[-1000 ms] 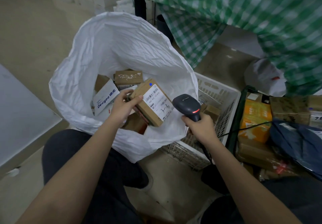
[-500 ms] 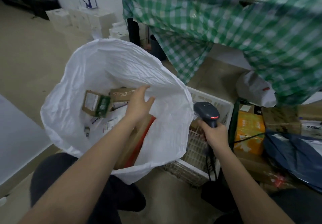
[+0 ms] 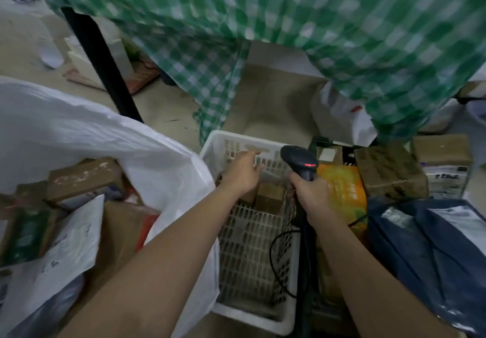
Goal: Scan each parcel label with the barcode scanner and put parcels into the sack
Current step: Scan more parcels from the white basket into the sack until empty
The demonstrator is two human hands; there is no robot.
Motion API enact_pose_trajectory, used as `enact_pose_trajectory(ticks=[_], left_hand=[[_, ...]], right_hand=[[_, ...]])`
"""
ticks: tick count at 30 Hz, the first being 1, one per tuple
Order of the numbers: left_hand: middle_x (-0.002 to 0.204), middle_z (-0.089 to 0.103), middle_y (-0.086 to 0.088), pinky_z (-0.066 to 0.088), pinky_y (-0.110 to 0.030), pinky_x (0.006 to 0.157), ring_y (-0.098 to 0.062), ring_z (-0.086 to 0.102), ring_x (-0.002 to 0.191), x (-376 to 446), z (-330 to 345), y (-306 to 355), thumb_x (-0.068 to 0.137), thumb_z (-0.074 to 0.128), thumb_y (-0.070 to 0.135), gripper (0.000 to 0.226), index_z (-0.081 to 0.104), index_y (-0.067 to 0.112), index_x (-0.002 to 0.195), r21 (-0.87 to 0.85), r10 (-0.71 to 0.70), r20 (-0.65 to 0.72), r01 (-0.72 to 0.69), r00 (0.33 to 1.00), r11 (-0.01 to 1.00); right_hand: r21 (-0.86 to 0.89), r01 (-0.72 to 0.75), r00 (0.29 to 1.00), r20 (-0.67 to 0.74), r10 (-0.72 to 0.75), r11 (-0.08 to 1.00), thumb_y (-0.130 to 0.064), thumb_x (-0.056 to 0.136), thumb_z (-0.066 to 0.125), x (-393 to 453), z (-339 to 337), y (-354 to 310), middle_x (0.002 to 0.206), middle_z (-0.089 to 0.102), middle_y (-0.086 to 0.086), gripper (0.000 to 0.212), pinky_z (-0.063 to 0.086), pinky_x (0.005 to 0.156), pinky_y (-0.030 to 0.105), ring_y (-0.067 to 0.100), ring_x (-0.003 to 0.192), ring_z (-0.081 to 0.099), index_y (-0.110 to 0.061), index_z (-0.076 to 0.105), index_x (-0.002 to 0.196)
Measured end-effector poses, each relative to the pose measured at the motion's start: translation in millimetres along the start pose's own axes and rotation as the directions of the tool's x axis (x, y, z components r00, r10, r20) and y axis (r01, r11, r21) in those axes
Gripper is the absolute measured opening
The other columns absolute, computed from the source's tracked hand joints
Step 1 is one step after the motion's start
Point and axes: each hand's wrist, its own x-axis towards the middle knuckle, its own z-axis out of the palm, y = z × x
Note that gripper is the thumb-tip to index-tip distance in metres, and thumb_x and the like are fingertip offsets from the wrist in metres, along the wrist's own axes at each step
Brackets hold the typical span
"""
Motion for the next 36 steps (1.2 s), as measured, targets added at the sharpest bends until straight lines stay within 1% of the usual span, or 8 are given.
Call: enact_pose_trajectory(ticks=[8, 15, 17, 19, 23, 27, 31, 36], left_hand=[[0.124, 0.058, -0.004, 0.042, -0.038, 0.102, -0.023, 0.054, 0.115, 109, 83, -70, 0.092, 0.056, 0.014, 0.031, 0.056, 0.019, 0.122, 0.24, -0.014, -0.011, 0.016, 1.0, 0.971], [0.136, 0.051, 0.001, 0.0, -0.047, 0.119, -0.021, 0.035, 0.136, 160, 111, -112, 0.086, 0.063, 0.015, 0.04, 0.06, 0.025, 0.125, 0.568, 0.006, 0.066, -0.042, 0.998, 0.822], [0.127, 0.058, -0.001, 0.002, -0.045, 0.118, -0.022, 0.041, 0.13, 164, 115, -113, 0.087, 0.062, 0.014, 0.03, 0.066, 0.026, 0.115, 0.634, 0.001, 0.074, -0.048, 0.997, 0.772], [0.117, 0.063, -0.003, 0.02, -0.041, 0.115, -0.024, 0.048, 0.12, 161, 115, -113, 0.09, 0.059, 0.015, 0.02, 0.069, 0.024, 0.105, 0.67, 0.026, 0.073, -0.069, 0.997, 0.739], [0.104, 0.066, -0.01, 0.048, -0.037, 0.082, -0.03, 0.061, 0.099, 145, 97, -97, 0.095, 0.05, 0.017, 0.015, 0.064, 0.014, 0.101, 0.444, 0.035, -0.112, 0.019, 0.993, 0.896], [0.093, 0.067, -0.013, 0.05, -0.042, 0.074, -0.033, 0.062, 0.087, 119, 59, -52, 0.1, 0.044, 0.022, 0.016, 0.057, 0.013, 0.103, 0.169, -0.003, -0.229, 0.043, 0.974, 0.985], [0.071, 0.057, 0.0, 0.041, -0.034, 0.062, -0.028, 0.055, 0.073, 76, 11, -6, 0.1, 0.047, 0.025, 0.014, 0.054, 0.014, 0.095, -0.118, -0.023, -0.313, -0.015, 0.949, 0.993], [0.098, 0.07, -0.003, 0.052, -0.047, 0.085, -0.024, 0.066, 0.09, -3, -58, 32, 0.095, 0.057, 0.03, 0.012, 0.054, 0.03, 0.083, -0.431, -0.088, -0.316, -0.061, 0.945, 0.9]], right_hand=[[0.021, -0.045, 0.999, -0.01, 0.045, 0.999, -0.021, 0.083, 0.068, 110, 29, 24, 0.064, 0.056, 0.003, 0.014, 0.041, 0.058, 0.029, 0.019, 0.061, 0.054, -0.015, 0.06, 0.074], [0.093, -0.096, 0.995, -0.004, 0.097, 0.991, -0.019, 0.084, 0.067, 140, 41, 36, 0.059, 0.054, 0.004, 0.017, 0.045, 0.062, 0.035, 0.022, 0.06, 0.054, -0.015, 0.059, 0.069], [0.131, -0.101, 0.995, -0.003, 0.102, 0.986, -0.018, 0.084, 0.068, 140, 45, 35, 0.061, 0.056, 0.005, 0.015, 0.047, 0.062, 0.035, 0.021, 0.06, 0.055, -0.014, 0.06, 0.072], [0.122, -0.087, 0.996, 0.0, 0.087, 0.989, -0.018, 0.084, 0.068, 140, 45, 37, 0.065, 0.058, 0.007, 0.013, 0.05, 0.064, 0.035, 0.021, 0.063, 0.058, -0.014, 0.062, 0.073], [0.15, -0.042, 0.997, -0.061, 0.052, 0.988, -0.019, 0.083, 0.069, 132, 40, 34, 0.068, 0.06, 0.007, 0.011, 0.051, 0.068, 0.039, 0.024, 0.067, 0.059, -0.015, 0.063, 0.076], [0.278, 0.025, 0.982, -0.185, 0.028, 0.96, -0.02, 0.082, 0.07, 103, 31, 18, 0.073, 0.064, 0.002, 0.008, 0.053, 0.075, 0.041, 0.023, 0.074, 0.062, -0.016, 0.063, 0.082], [0.371, 0.038, 0.976, -0.215, 0.046, 0.928, -0.022, 0.083, 0.071, 57, 15, -9, 0.056, 0.058, 0.0, 0.017, 0.048, 0.055, 0.03, 0.018, 0.053, 0.057, -0.012, 0.059, 0.077], [0.428, 0.072, 0.98, -0.199, 0.016, 0.901, -0.014, 0.087, 0.069, -8, -10, -43, 0.068, 0.06, 0.003, 0.012, 0.045, 0.054, 0.025, 0.013, 0.056, 0.055, -0.009, 0.061, 0.093]])
